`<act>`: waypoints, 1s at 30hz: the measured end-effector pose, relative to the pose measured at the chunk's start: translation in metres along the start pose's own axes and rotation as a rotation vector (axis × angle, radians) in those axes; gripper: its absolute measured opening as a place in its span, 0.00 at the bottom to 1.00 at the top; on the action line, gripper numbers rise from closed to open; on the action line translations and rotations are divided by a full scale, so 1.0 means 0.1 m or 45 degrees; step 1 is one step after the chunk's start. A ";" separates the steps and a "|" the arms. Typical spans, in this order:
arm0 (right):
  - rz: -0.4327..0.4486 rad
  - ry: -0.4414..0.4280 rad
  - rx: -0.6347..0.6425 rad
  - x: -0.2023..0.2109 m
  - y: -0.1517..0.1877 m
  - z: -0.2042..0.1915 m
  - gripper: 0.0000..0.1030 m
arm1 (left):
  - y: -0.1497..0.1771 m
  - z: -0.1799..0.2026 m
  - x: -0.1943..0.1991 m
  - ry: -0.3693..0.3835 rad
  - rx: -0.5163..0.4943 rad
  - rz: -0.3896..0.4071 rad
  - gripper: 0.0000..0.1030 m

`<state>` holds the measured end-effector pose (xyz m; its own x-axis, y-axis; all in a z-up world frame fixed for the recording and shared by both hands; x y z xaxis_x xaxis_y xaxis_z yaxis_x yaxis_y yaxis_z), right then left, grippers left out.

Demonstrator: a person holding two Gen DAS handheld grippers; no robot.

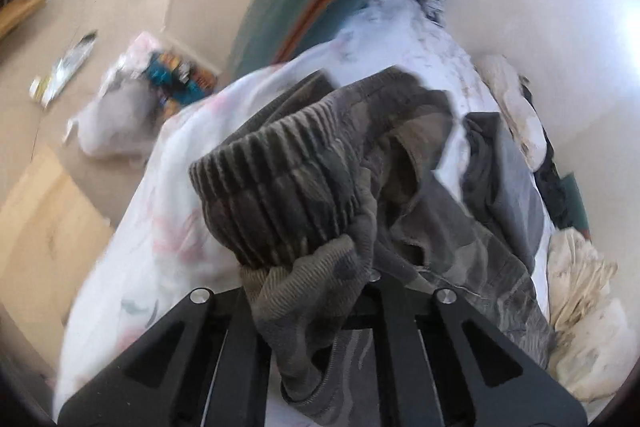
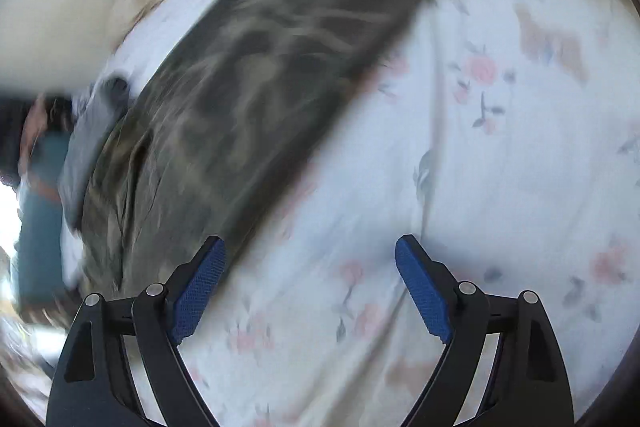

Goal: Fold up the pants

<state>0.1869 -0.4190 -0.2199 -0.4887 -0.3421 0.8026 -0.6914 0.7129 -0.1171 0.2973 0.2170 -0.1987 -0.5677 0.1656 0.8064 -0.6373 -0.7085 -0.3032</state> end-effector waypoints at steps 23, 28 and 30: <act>0.388 -0.154 -0.099 0.28 -2.46 0.87 0.08 | -0.09 0.44 0.13 -0.268 -0.186 -0.003 0.04; 0.508 -0.038 -0.047 0.72 -2.39 0.79 0.03 | -0.16 0.60 0.46 -0.179 -0.229 0.016 0.04; 0.519 -0.023 -0.014 0.88 -2.38 0.71 0.02 | -0.17 0.69 0.59 -0.150 -0.240 0.035 0.04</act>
<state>0.2704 -0.6621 -0.1628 -0.7307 -0.0408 0.6814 -0.4336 0.7988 -0.4171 0.3103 0.1915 -0.1109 -0.5285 0.0586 0.8469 -0.7149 -0.5687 -0.4068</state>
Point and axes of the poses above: each gripper's, at about its wrist camera, not at the fingertips, and x roughly against the way its jaws point, z to its right, y to its underside, the point moved 7 cm from there along -x, roughly the way its jaws point, and after that the axes turned 10 degrees about -z, right-handed, at the moved point
